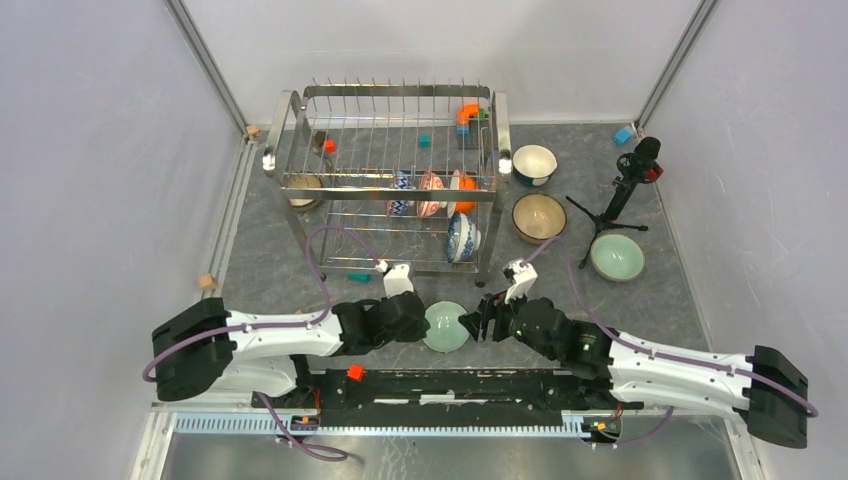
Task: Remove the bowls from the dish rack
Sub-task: Place the bowl with the bowl.
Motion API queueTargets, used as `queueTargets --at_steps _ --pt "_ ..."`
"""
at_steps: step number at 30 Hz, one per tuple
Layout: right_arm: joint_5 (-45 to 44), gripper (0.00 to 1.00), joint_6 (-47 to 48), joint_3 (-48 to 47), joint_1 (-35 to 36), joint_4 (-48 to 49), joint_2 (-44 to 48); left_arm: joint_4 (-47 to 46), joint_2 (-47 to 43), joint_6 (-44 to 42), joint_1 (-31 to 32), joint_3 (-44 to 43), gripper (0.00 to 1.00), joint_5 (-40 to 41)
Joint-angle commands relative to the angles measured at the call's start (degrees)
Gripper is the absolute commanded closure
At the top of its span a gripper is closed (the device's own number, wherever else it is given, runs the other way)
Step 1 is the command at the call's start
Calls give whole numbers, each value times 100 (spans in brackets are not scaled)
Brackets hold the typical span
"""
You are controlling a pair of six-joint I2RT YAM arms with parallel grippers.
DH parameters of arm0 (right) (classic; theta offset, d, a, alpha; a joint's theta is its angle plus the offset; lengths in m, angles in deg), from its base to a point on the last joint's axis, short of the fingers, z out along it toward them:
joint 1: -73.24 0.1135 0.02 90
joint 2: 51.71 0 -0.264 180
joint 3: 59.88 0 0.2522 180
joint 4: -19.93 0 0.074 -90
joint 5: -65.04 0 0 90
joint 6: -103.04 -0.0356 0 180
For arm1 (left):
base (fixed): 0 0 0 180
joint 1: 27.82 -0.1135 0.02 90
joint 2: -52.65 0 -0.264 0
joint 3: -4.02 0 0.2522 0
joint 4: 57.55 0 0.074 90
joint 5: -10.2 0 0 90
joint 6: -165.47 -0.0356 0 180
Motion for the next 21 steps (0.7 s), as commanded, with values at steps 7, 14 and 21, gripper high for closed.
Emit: queueTargets --at_steps 7,14,21 --pt "-77 34 321 -769 140 -673 -1109 -174 -27 267 261 -315 98 309" --pt "-129 51 419 -865 140 -912 -1227 -5 310 -148 505 -967 98 528" --pt "-309 56 505 -910 139 -1244 -1305 276 454 -342 653 -1350 98 793"
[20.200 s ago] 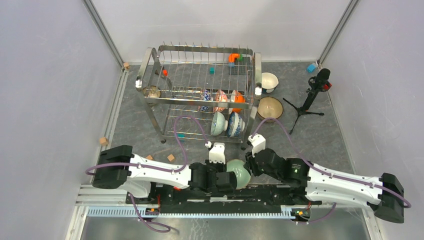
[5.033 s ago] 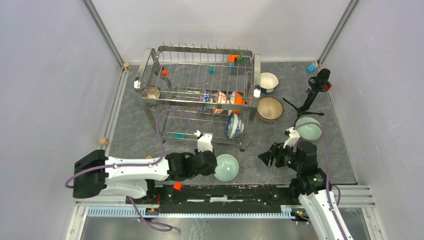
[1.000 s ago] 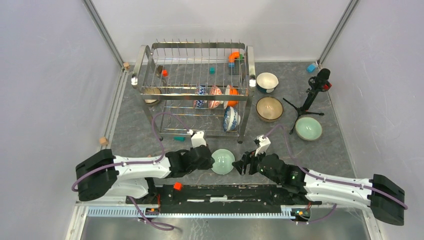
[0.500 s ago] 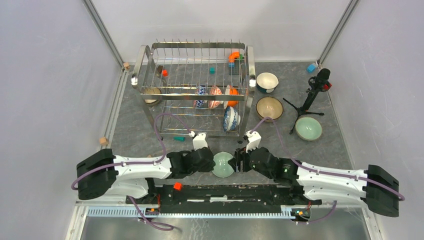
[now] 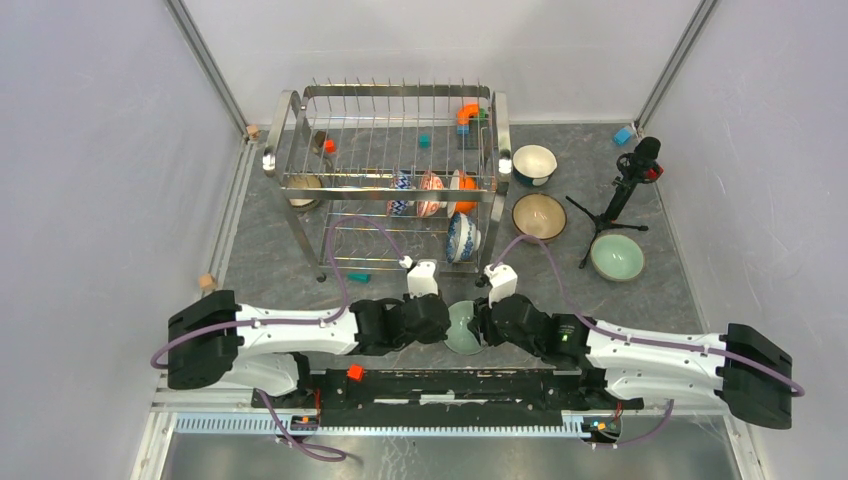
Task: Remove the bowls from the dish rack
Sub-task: Place the bowl with the bowl.
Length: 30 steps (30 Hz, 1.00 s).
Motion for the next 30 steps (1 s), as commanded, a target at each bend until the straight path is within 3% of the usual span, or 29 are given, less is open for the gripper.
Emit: queueTargets --at_steps 1,5,10,12,16,18,24,30 --pt "-270 58 92 -145 26 -231 62 -57 -38 -185 81 -340 98 438" --pt "-275 71 78 -96 34 -266 135 77 -68 -104 146 -355 98 617" --pt "-233 100 67 -81 28 -303 264 174 -47 -81 204 -431 98 715" --pt "-234 100 78 -114 30 -365 336 171 -49 -86 206 -447 89 706" --pt "-435 100 199 -320 28 -792 494 133 -134 -234 204 -461 43 547" --pt "-668 100 315 -525 28 -1205 618 264 -266 -365 204 -499 31 460" --pt "-1564 100 529 -850 -212 -2388 1161 652 -931 -696 201 -126 9 437" --pt "-693 100 1160 -924 -2264 -2127 1412 -106 -2175 -416 198 1078 3 504"
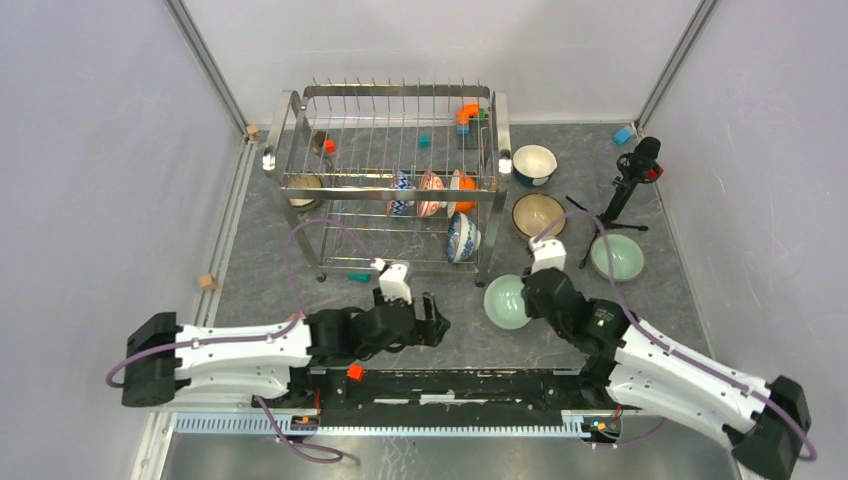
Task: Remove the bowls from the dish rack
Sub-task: Place the bowl with the bowl.
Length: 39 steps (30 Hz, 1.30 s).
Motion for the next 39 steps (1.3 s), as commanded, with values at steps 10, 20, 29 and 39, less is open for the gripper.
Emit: queueTargets --at_steps 10,20,29,39 --pt "-15 100 -281 -592 -3355 866 647 -591 -1863 281 -9 1411 5 596" --pt "1100 100 -761 -539 -6154 1500 154 -1076 -1681 193 -7 1478 5 708" --pt "1091 100 -584 150 -6880 2178 -306 -1361 -1064 302 -13 1508 5 354" --pt "1334 100 -787 539 -7226 2722 -608 -1364 -1221 453 -17 1680 5 257"
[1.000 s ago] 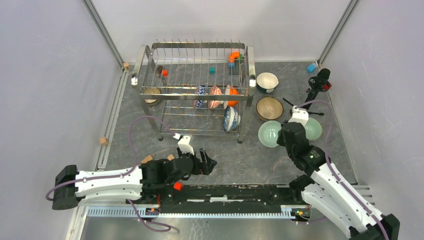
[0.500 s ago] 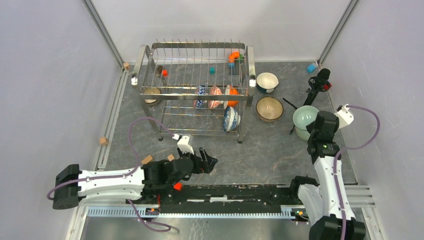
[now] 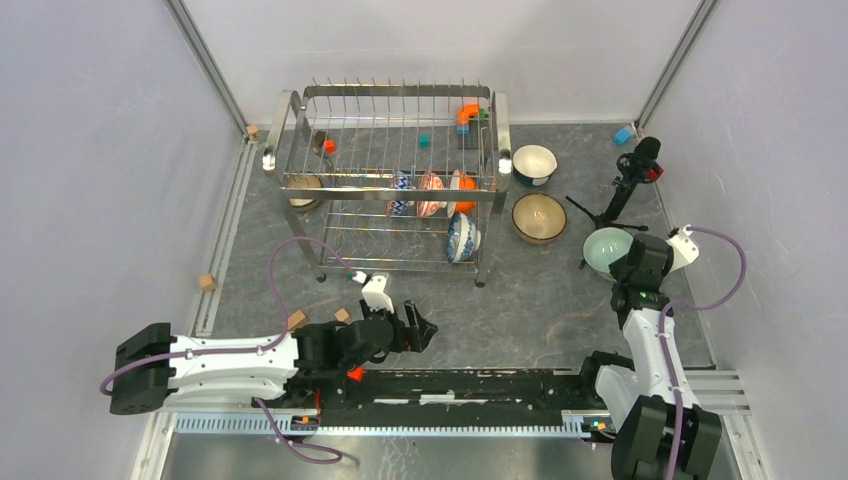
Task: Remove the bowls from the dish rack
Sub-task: Place the bowl with the bowl.
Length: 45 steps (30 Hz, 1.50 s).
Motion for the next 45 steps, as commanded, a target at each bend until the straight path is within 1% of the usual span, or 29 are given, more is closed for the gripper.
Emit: queueTargets --at_steps 1,8,14,30,37,45 --pt "206 100 -205 145 -152 817 -41 -234 -210 258 -8 82 5 50" --pt "659 100 -630 390 -441 1186 -103 -210 -308 311 -8 178 5 69" --pt "874 100 -830 379 -621 1257 -288 -234 -197 285 -4 156 5 96" --pt "803 100 -669 613 -735 1453 -548 -592 298 311 -5 93 5 -22" --pt "831 82 -573 498 -730 1377 -614 -593 267 302 -5 132 5 -18" --pt "817 66 -497 358 -735 1273 -675 -637 254 328 -3 189 5 -18"
